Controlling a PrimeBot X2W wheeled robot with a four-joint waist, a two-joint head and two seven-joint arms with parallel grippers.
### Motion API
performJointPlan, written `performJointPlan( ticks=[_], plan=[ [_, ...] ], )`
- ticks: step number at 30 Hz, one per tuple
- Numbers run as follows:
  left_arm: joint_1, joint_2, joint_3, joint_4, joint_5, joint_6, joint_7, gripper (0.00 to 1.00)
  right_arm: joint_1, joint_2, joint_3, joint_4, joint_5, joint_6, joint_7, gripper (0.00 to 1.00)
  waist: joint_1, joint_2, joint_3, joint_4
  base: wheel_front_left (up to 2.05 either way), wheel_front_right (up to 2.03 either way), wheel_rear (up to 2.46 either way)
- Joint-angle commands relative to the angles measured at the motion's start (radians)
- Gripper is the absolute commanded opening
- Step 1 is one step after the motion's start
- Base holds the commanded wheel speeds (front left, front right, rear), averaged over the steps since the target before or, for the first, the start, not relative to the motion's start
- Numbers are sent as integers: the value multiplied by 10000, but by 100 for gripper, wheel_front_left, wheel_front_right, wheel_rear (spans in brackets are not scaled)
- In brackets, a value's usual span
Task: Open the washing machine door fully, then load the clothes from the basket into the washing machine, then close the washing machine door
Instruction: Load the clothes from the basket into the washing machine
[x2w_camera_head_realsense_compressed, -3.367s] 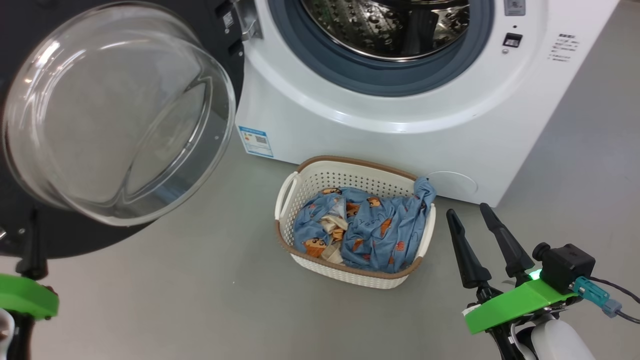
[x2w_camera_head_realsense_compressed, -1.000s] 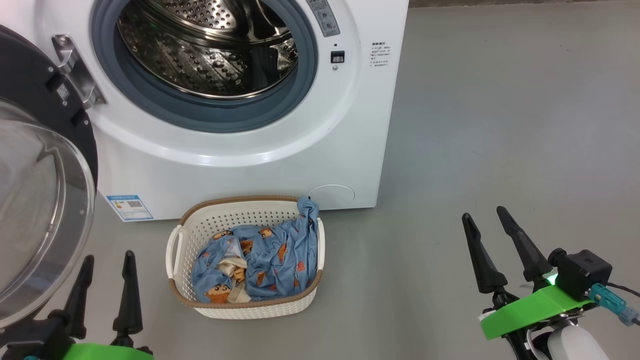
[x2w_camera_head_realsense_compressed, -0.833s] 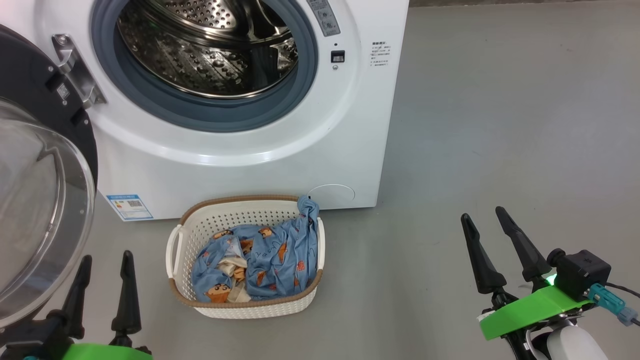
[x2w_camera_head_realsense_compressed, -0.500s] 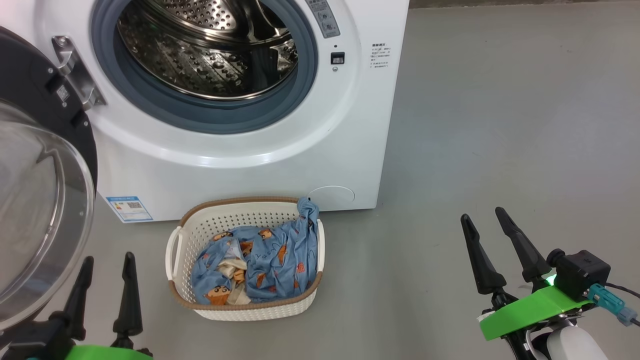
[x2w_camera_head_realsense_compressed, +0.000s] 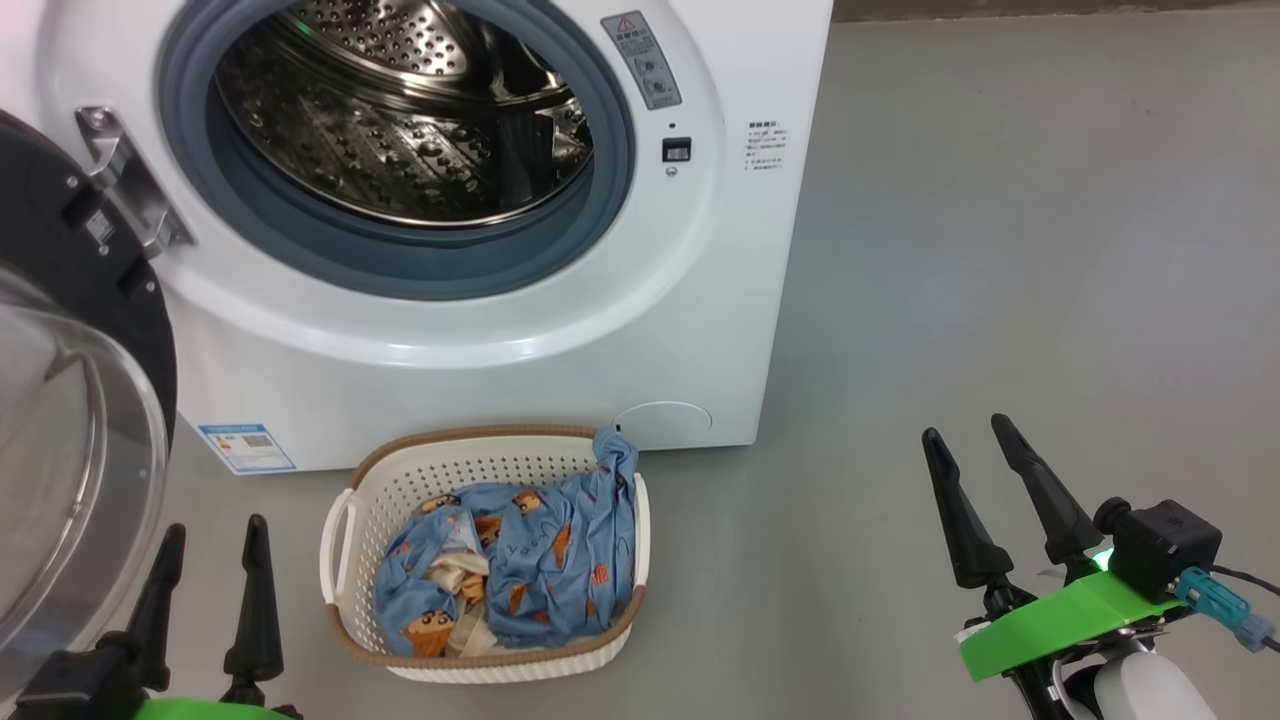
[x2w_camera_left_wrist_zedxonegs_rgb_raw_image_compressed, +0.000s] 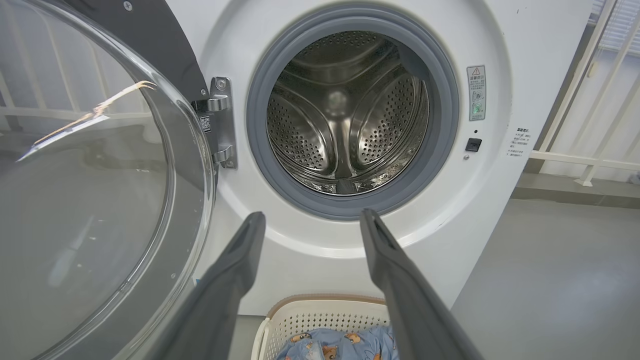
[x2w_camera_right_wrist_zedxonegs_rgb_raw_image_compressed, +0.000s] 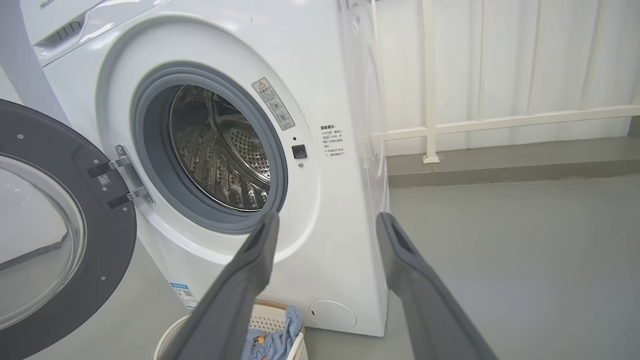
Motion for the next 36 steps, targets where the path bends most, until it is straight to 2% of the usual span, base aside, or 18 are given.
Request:
performJointPlan(
  ticks=[1,16,36],
  plan=[
    [-315,171,403,-178,81,-112,-122,100,-84,-56,203,-267,-1,90,-120,100,0,-1,28,19,101,-101,0],
    [-397,120,541,-167,157,-183,-122,100,-146,13,180,-263,-8,90,-120,100,0,-1,156,70,90,-90,0],
    [-469,40,613,-58,307,-253,-122,100,-191,22,193,-295,-48,90,-120,100,0,-1,222,63,3,-3,0]
  ],
)
